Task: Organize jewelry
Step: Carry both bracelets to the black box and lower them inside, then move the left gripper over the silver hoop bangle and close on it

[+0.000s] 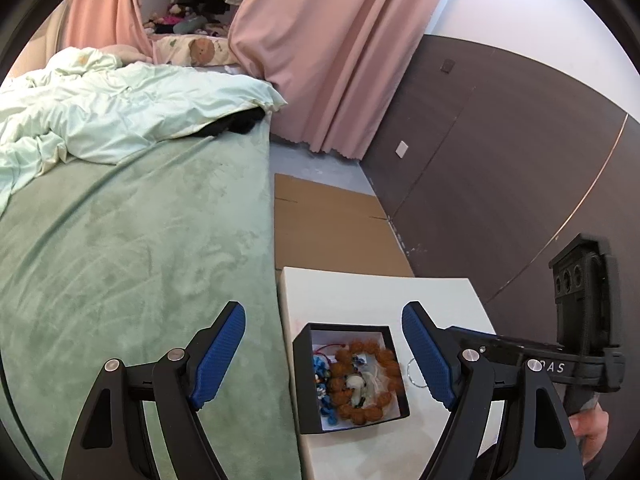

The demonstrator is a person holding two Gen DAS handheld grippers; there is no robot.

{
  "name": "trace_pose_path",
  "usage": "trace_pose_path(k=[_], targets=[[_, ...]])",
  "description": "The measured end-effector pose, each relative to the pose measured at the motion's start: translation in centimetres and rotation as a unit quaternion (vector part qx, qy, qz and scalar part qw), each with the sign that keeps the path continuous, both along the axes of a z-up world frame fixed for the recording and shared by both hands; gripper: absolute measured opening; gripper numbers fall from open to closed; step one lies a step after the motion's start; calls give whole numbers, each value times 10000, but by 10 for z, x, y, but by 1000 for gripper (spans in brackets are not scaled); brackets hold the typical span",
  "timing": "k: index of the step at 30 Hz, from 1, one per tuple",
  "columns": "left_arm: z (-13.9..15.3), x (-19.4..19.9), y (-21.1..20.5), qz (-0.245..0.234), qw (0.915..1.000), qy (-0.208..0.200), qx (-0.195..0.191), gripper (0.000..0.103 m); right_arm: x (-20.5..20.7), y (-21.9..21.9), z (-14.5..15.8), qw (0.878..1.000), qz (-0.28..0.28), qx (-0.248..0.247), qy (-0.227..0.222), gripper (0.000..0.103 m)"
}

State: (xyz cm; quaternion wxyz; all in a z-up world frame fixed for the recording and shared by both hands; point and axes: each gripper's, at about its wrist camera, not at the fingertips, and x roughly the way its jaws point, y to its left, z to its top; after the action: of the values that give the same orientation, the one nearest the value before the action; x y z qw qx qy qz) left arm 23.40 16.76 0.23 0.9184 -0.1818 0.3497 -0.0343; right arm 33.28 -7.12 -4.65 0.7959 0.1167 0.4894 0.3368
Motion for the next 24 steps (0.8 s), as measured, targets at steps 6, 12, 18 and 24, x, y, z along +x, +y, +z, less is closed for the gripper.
trace_pose_path(k=[6,12,18,24], targets=[[-6,5,-23,-257,9995,150,120,81,-6,-48,10,9995,-296,74,-19,49],[-1,11,-62,-691,9970,213,281,81,-9,-103,12,9982,-589,93,109,57],[-1,16,-102,-1032,9925,371,545,81,-12,-157,-14,9949,-934,381,65,65],[-2,28,-148,-1337,9864,589,753,81,1,-190,-41,9918,-1186,181,441,65]])
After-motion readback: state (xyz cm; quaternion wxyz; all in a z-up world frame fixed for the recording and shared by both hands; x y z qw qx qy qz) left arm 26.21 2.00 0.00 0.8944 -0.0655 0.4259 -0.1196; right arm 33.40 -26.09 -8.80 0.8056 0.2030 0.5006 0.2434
